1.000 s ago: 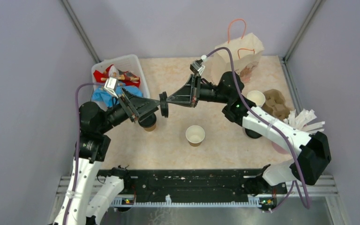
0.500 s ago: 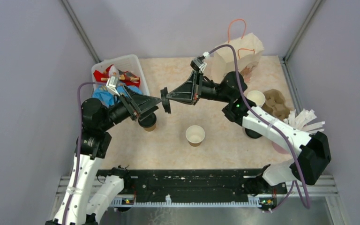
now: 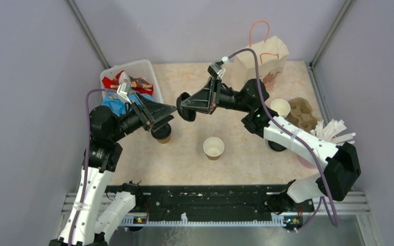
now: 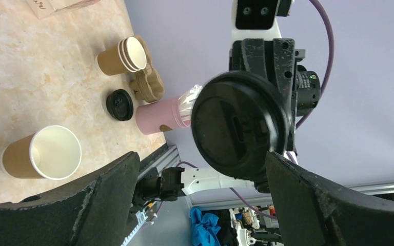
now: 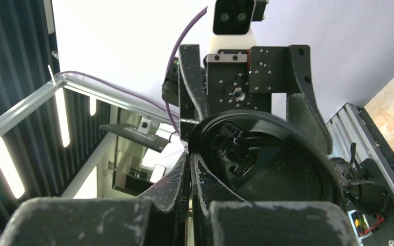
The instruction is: Pack the takeout coffee
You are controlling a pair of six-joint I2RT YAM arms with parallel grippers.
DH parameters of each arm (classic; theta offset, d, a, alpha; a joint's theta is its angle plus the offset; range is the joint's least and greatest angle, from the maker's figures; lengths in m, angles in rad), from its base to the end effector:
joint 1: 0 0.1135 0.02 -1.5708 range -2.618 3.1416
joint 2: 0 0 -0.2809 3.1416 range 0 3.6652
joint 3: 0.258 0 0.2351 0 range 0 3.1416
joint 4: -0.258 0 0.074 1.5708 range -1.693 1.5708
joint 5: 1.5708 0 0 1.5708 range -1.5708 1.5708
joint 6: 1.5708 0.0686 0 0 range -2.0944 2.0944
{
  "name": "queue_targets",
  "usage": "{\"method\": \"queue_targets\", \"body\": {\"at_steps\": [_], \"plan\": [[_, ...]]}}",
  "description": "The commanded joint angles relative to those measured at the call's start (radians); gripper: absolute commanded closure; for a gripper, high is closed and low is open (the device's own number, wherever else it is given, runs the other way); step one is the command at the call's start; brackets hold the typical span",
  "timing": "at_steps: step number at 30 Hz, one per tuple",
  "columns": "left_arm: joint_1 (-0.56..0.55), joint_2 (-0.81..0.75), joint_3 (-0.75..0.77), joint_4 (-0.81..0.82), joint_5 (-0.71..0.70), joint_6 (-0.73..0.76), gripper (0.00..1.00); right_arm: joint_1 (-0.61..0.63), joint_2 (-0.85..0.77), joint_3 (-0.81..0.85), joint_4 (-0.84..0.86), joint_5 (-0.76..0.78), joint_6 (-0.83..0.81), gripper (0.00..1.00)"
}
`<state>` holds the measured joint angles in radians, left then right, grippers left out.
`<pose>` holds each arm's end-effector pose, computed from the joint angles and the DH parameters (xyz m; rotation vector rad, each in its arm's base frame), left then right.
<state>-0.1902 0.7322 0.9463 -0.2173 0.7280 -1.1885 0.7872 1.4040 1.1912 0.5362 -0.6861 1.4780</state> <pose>0.1344 -0.0724 0.4078 -0.2492 1.8179 -1.5919 0.2012 0.2635 0.4415 -0.2035 1.7559 2.2326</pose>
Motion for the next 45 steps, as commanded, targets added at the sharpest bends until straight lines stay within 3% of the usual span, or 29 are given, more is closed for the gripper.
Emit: {"method": "queue_targets", "body": {"at_steps": [1,9,24,45], "plan": [[-0.003,-0.027,0.020,0.074,0.033,-0.056,0.02,0.009,-0.019,-0.026,0.020,0.024,-0.016,1.00],[-0.003,-0.060,-0.053,0.189,0.041,-0.165,0.02,-0.007,-0.044,-0.048,0.031,0.023,-0.007,1.00],[-0.002,-0.015,-0.029,0.208,0.069,-0.160,0.02,-0.006,-0.024,-0.044,0.061,0.005,0.019,1.00],[-0.003,0.060,0.094,0.000,0.091,-0.003,0.12,0.001,0.000,-0.003,0.038,0.007,0.004,1.00]]}}
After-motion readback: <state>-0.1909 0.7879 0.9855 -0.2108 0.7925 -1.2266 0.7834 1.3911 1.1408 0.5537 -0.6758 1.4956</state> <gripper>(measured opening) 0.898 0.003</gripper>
